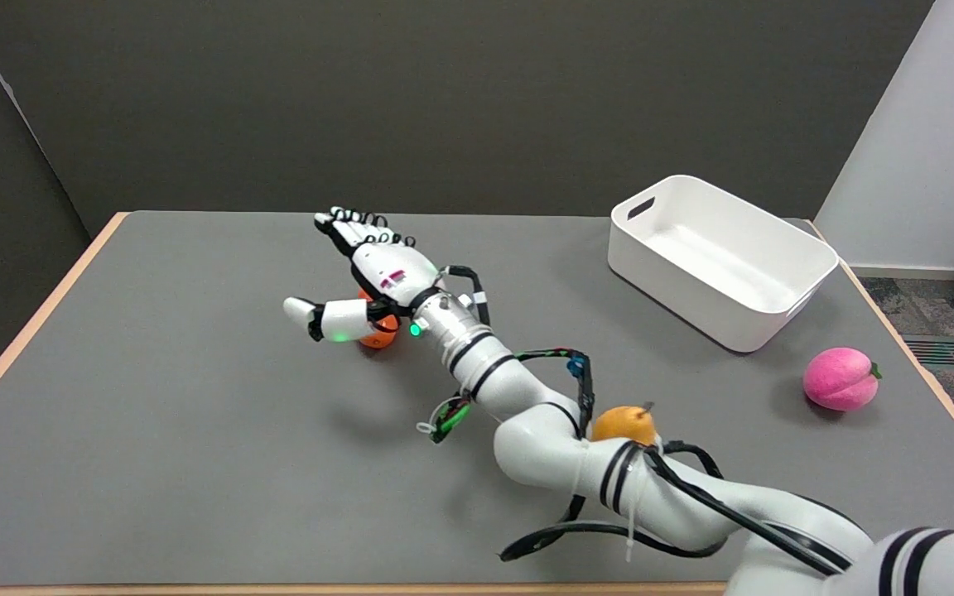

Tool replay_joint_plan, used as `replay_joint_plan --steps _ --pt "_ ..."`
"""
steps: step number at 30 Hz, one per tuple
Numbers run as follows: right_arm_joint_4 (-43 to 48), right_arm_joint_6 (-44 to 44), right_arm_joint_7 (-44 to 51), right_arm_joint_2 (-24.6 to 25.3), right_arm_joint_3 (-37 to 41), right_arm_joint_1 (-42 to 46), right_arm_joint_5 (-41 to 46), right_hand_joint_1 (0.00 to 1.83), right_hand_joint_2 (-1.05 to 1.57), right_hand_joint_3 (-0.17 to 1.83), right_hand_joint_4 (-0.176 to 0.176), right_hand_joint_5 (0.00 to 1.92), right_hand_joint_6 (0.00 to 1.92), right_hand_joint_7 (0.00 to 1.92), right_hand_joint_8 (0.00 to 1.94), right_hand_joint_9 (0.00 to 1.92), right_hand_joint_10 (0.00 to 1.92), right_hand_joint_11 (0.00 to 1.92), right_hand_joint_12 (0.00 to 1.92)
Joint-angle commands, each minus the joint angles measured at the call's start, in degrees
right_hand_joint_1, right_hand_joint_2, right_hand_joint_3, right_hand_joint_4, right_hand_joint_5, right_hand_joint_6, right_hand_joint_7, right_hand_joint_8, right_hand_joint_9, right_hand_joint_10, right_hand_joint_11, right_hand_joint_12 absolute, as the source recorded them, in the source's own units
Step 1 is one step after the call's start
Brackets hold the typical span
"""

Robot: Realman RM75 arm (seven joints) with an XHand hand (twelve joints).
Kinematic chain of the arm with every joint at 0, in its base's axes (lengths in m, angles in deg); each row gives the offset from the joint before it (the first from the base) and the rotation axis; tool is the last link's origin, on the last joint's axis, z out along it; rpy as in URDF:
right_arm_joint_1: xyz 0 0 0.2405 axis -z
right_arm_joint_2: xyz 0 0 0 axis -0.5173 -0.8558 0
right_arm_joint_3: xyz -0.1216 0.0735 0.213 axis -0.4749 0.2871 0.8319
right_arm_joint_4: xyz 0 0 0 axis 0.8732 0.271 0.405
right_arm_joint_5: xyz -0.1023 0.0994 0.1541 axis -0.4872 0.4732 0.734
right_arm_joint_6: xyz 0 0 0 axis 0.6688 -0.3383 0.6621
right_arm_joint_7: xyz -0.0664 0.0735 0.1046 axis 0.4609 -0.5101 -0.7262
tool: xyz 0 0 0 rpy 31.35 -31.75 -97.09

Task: Pick up mango.

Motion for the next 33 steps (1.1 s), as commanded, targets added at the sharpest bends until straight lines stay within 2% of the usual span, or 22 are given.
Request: replay_joint_plan --steps 1,3,5,8,10,12,14,16,19,21,23,27,30,33 --pt "-15.5 -9.35 18.25 5.36 -2.19 -11.86 2.13 0.39 0.58 0.8 -0.027 0.05 0.26 0.0 0.02 0.0 0.0 0.0 0.03" --pt "-15.65 -10.46 19.78 5.29 -2.07 -12.13 2.05 0.39 0.58 0.81 -0.025 0.05 0.27 0.0 0.03 0.0 0.0 0.0 0.02" --pt "-15.77 -12.88 21.42 4.96 -1.83 -12.49 2.21 0.38 0.57 0.84 -0.02 0.06 0.3 0.0 0.09 0.0 0.0 0.0 0.13" --pt "-16.05 -16.79 22.14 3.97 -1.43 -13.29 2.37 0.38 0.62 0.73 -0.013 0.09 0.29 0.0 0.14 0.0 0.02 0.0 0.21" --pt "-16.17 -18.07 22.14 3.46 -1.28 -13.41 2.37 0.37 0.54 0.89 -0.007 0.07 0.36 0.05 0.04 0.0 0.01 0.0 0.25" --pt "-16.17 -18.56 22.14 3.16 -1.11 -13.41 2.37 0.37 0.53 0.89 -0.007 0.07 0.36 0.05 0.04 0.0 0.01 0.0 0.25" --pt "-16.22 -19.28 22.14 3.04 -1.07 -13.41 2.2 0.35 0.55 0.85 0.008 0.08 0.36 0.01 0.11 0.0 0.05 0.0 0.22" --pt "-16.53 -20.09 22.14 2.8 -1.07 -13.49 2.05 0.51 0.54 0.93 0.001 0.07 0.41 0.06 0.01 0.01 0.02 0.0 0.32" --pt "-16.37 -20.24 22.14 2.08 -0.99 -13.41 2.05 0.36 0.57 0.84 0.005 0.1 0.36 0.0 0.14 0.0 0.06 0.0 0.21" --pt "-15.49 -20.24 22.14 1.36 -0.91 -13.13 2.05 0.36 0.57 0.85 0.003 0.1 0.36 0.0 0.13 0.0 0.05 0.0 0.15" --pt "-14.57 -20.4 22.14 0.82 -0.83 -12.79 2.05 0.36 0.56 0.85 -0.005 0.1 0.36 0.01 0.12 0.0 0.04 0.0 0.01" --pt "-12.55 -20.72 22.14 -0.23 -0.75 -11.82 2.05 0.35 0.54 0.86 -0.01 0.09 0.37 0.02 0.08 0.0 0.03 0.0 0.01" --pt "-11.39 -20.61 22.14 -1.1 -0.75 -10.91 2.13 0.36 0.62 0.74 -0.011 0.12 0.31 0.0 0.18 0.0 0.02 0.0 0.03" --pt "-10.19 -20.29 22.14 -2.1 -0.56 -9.79 2.25 0.36 0.57 0.82 -0.012 0.1 0.36 0.01 0.14 0.0 0.04 0.0 0.06"
